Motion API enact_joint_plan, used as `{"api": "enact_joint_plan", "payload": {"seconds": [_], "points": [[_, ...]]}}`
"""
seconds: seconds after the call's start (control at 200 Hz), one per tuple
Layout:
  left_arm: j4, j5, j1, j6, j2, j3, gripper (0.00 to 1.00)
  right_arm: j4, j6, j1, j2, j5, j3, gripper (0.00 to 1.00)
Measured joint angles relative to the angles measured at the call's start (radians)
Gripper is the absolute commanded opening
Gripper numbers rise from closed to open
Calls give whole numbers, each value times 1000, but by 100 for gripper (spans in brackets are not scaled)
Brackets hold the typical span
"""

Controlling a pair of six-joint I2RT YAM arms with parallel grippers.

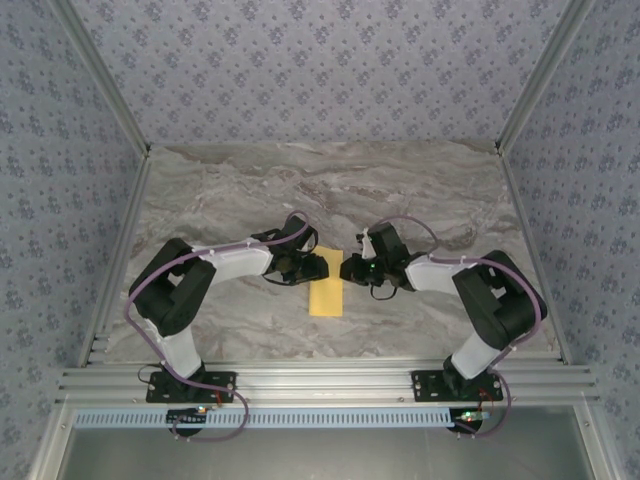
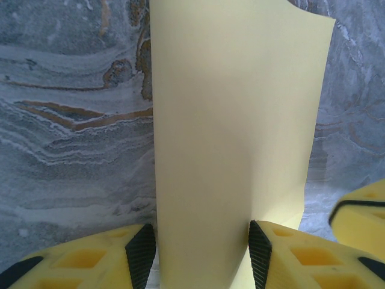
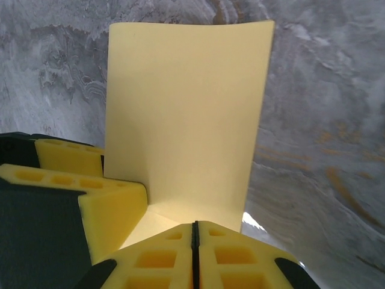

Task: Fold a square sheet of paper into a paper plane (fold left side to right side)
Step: Hold the square sheet of paper at the center of the table.

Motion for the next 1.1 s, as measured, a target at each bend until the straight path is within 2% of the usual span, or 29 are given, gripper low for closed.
{"api": "enact_joint_plan", "payload": {"seconds": [0.455,0.74,0.884,0.949,1.099], "points": [[0,0,0,0,0,0,50,-87,-25,31,83,41,76,10],[-8,-8,-8,3,-19,2,58,-128,-48,41,88,71,97,10],[-56,-34,-8,6,-88,-8,60,-137,-48,41,93,71,105,10],[-69,-42,-6,8,-142,-13,56,-140,-48,42,96,71,109,10],[-37,-8,-6,16,-232,-28,37,-141,-51,43,102,71,116,10]]}}
